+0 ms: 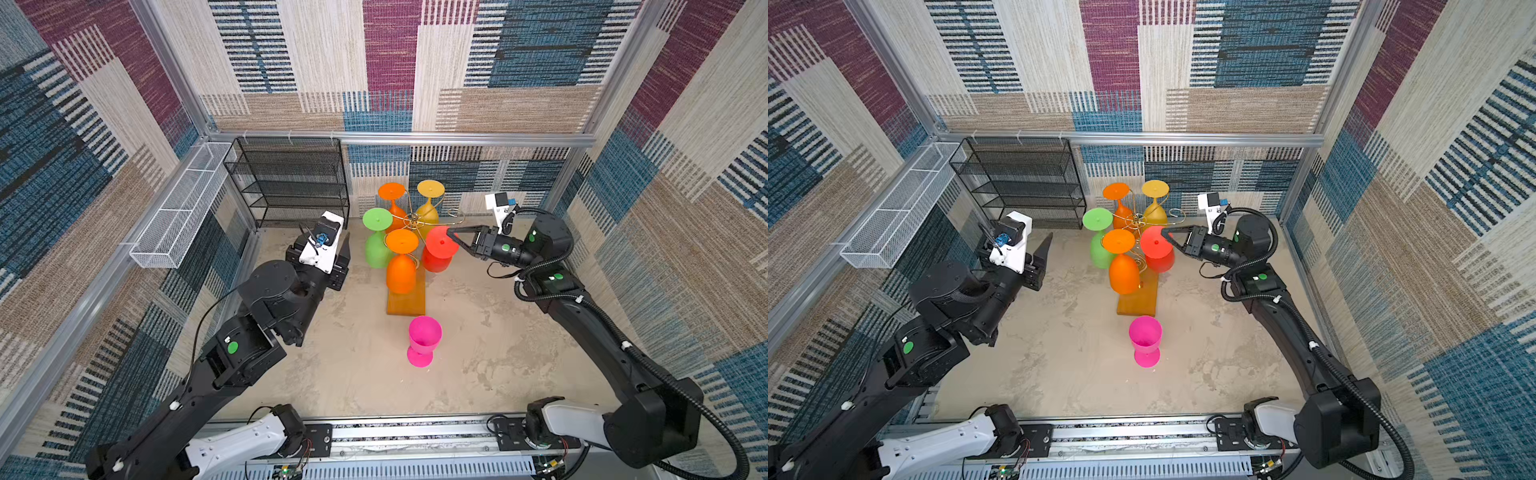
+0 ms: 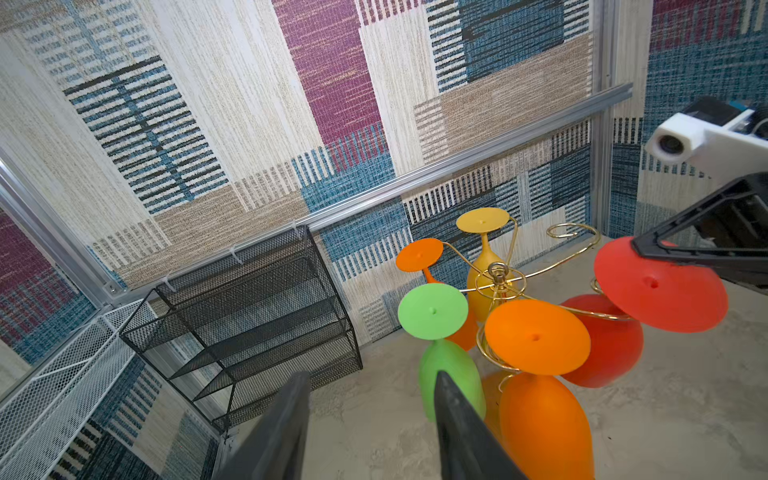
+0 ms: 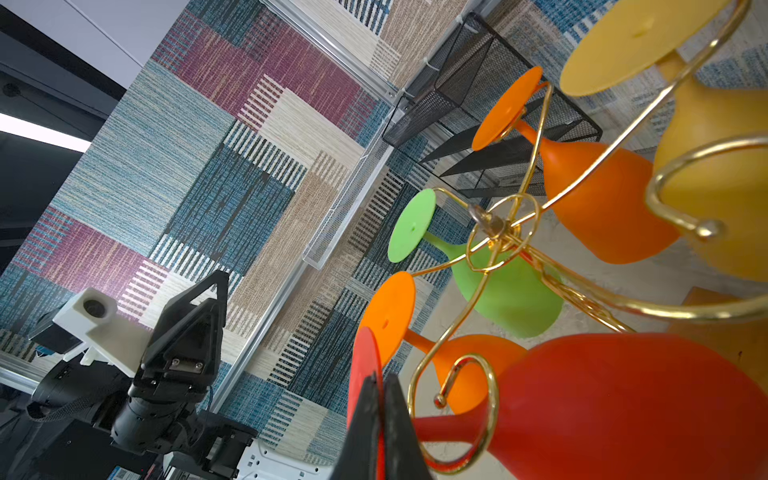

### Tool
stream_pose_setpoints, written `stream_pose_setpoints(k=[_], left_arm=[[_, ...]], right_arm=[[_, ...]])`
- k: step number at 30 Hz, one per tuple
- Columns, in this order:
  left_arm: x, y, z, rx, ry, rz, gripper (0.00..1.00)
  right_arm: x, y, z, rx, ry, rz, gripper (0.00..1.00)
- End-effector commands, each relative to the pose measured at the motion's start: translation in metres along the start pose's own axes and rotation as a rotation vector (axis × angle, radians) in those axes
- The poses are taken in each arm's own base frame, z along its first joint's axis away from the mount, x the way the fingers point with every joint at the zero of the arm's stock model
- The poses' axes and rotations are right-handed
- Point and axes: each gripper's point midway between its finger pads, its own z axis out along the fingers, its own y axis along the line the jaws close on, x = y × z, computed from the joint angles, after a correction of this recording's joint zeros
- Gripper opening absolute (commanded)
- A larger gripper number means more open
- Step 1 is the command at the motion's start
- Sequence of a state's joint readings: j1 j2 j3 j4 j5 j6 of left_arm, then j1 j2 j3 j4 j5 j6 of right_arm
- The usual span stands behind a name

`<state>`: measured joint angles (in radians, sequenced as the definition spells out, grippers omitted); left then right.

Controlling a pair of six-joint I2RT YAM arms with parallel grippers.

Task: Take the wine glass off the wine glass rack
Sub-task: 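Close the right gripper on the red glass rim on the rack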

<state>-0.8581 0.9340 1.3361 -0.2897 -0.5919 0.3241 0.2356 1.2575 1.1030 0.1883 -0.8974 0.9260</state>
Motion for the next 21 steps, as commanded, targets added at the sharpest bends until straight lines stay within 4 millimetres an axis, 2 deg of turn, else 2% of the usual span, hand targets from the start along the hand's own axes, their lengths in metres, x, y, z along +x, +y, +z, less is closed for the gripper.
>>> stream_pose_setpoints(k=[1, 11, 21], left_arm=[[-0.001, -0.001, 0.000, 0.010, -0.007, -0.022, 0.51], [-0.001, -0.002, 0.002, 0.012, -0.008, -0.020, 0.51], [-0.002, -0.003, 0.004, 0.016, -0.012, -0.022, 0.51]], right_arm=[[0.001, 0.004, 0.001, -0.018, 0.006, -0.008, 0.00], [0.004, 0.006, 0.010, -0.024, 0.025, 0.005, 0.00], [-0.005, 0.004, 0.020, -0.019, 0.016, 0.024, 0.00]])
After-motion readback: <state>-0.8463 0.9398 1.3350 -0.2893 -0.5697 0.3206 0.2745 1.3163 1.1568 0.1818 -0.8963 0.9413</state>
